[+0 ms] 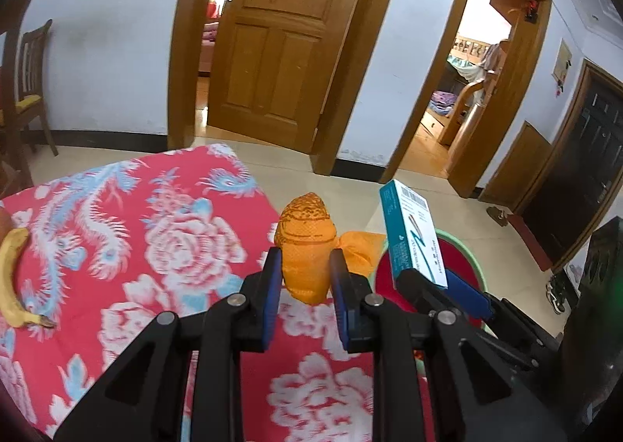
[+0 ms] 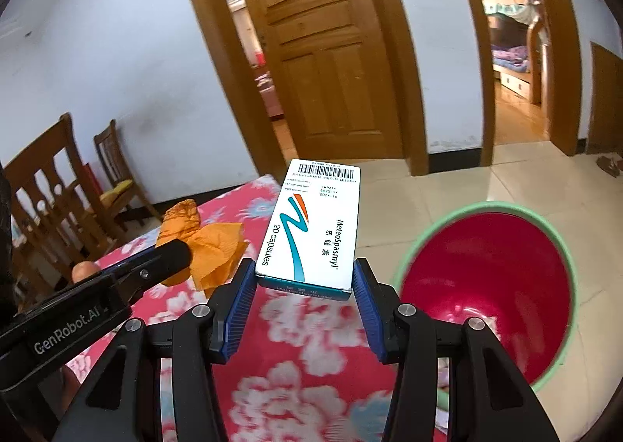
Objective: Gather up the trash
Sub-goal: 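Carry the orange peel and medicine box over the red bucket with both tools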
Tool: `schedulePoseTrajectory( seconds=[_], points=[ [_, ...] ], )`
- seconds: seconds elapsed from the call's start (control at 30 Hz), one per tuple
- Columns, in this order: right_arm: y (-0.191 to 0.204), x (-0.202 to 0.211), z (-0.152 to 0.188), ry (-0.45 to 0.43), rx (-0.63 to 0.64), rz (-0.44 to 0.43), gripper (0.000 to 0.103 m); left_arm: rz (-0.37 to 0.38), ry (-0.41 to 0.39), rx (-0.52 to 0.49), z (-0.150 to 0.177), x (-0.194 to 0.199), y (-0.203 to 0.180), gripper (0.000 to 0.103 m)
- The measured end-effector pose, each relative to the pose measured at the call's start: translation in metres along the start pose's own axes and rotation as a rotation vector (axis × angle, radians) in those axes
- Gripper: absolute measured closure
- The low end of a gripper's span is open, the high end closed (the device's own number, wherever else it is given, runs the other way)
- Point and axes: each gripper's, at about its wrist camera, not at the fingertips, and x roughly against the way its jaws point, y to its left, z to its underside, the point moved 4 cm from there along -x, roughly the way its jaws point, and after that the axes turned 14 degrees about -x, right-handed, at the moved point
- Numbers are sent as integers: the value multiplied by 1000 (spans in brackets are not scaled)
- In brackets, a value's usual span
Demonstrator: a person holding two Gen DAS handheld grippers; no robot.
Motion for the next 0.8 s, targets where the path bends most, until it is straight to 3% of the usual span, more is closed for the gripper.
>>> schedulePoseTrajectory(
  seconds=[0.8],
  points=[
    [-94, 9, -21, -15, -119, 81, 52, 89, 53, -71, 2, -59, -80, 79]
  ],
)
